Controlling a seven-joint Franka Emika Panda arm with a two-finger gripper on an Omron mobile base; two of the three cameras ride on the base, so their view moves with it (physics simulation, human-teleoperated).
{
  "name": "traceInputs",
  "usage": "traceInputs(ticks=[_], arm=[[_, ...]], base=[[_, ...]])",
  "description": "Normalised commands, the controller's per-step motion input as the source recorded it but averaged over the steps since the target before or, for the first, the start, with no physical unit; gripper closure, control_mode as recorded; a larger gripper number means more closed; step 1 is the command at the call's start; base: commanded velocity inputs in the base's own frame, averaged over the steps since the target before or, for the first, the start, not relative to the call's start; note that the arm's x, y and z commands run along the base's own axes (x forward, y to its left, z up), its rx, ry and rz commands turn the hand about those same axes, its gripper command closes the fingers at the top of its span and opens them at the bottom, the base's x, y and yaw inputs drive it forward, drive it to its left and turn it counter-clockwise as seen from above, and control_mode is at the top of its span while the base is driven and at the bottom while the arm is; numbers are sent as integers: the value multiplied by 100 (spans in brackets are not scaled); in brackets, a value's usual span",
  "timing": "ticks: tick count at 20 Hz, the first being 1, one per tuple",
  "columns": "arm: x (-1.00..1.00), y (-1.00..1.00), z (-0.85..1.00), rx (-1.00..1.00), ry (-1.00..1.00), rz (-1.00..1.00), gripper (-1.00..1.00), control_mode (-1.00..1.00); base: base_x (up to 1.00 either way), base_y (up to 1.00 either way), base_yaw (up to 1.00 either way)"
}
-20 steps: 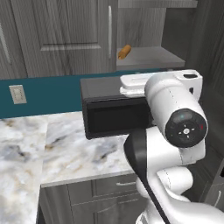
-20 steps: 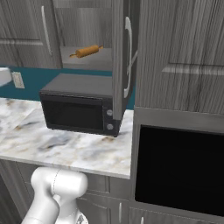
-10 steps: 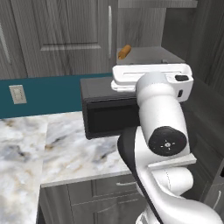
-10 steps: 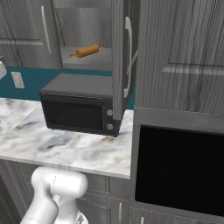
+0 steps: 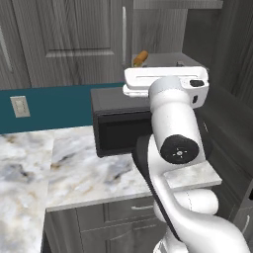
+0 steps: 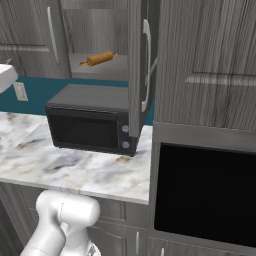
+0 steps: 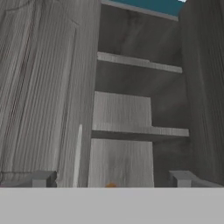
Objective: Open the cabinet, retrieve the rolling pin, and place it next to the meat on the cutting board to prepare for tenderizing.
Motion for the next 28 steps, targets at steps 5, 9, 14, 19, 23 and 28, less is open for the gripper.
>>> traceInputs(ticks=[5, 9, 14, 19, 23, 28], arm=[[33, 0, 0, 0, 0, 0, -100, -100], [45, 0, 0, 0, 0, 0, -100, -100], [49, 0, -3, 0, 0, 0, -100, -100], [47, 1, -16, 0, 0, 0, -100, -100], [35, 19, -22, 0, 1, 0, -100, -100], [35, 21, -22, 0, 1, 1, -100, -100]], base=[[0, 0, 0], [0, 0, 0], [0, 0, 0], [0, 0, 0], [0, 0, 0], [0, 0, 0]])
